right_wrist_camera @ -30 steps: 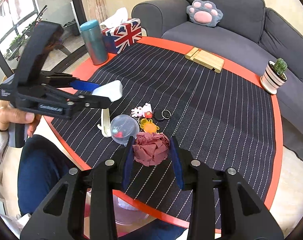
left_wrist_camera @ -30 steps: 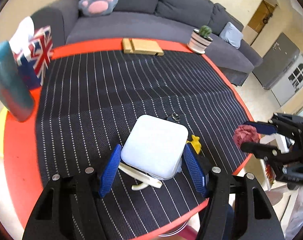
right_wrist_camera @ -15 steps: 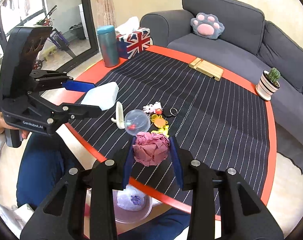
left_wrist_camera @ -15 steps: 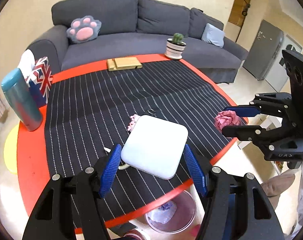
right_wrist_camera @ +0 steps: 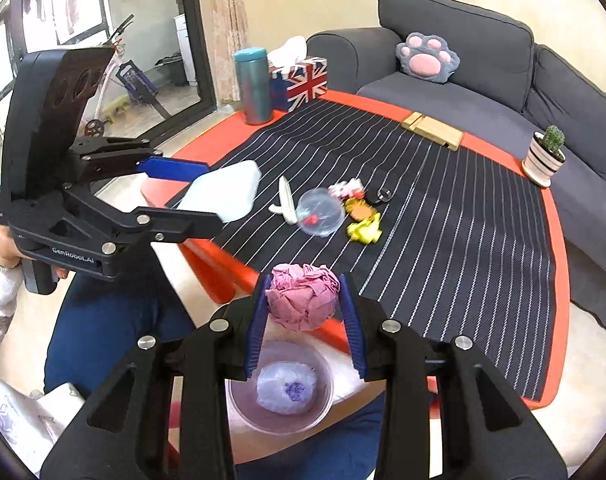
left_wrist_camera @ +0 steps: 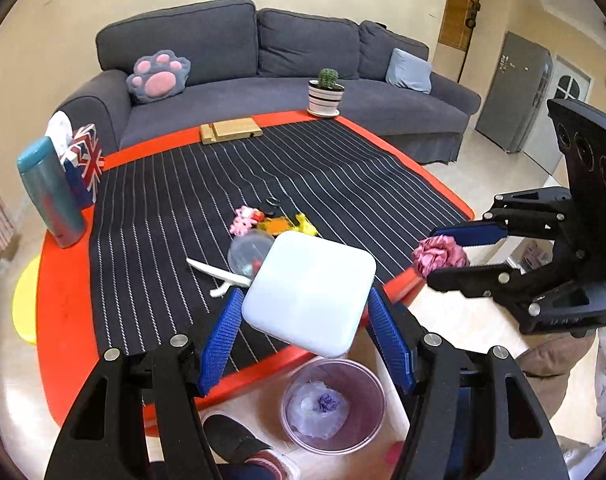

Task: Collect trash
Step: 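Carry the pink paper and white container over the trash bin, then open both grippers to drop the paper and container into the bin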

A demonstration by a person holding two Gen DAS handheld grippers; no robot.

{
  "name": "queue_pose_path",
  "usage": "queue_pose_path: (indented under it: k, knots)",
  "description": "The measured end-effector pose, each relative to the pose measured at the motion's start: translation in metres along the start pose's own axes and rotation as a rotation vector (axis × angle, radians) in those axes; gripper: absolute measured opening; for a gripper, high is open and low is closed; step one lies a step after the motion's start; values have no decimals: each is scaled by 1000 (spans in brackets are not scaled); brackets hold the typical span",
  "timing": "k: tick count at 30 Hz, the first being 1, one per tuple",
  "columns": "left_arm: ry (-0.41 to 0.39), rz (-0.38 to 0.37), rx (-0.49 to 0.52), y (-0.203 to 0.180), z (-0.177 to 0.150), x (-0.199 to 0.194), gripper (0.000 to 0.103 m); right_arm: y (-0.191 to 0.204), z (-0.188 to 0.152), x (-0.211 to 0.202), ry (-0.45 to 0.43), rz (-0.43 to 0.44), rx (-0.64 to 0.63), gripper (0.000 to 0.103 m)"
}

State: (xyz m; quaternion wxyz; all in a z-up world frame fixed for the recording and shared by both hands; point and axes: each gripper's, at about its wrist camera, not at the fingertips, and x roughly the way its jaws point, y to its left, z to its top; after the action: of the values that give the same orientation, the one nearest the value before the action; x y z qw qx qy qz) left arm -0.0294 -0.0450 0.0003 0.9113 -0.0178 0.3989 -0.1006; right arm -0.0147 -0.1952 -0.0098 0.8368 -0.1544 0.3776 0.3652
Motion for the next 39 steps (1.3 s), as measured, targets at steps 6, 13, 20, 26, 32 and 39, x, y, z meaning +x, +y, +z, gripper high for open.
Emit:
queue_pose_path:
  k: [6, 13, 20, 26, 32, 39]
  knots:
    - [-6, 5, 15, -10, -15, -9, 63, 14, -19, 4, 29, 24, -10, 35]
    - [7, -8, -6, -11, -29, -12, 63, 20, -37, 15, 60, 78, 4, 50]
    - [19, -9, -17, -9, -35, -10, 63, 14, -40, 13, 36, 74, 53, 85]
    - [29, -17, -15, -13, -40, -9, 63, 10, -41, 8, 27, 67, 72, 94]
    - [44, -23, -2, -19, -45, -8, 63, 5, -41, 2, 18, 39, 98, 99]
    - [64, -33, 23, -28, -46, -5, 63, -3, -41, -11, -9, 6, 122, 100]
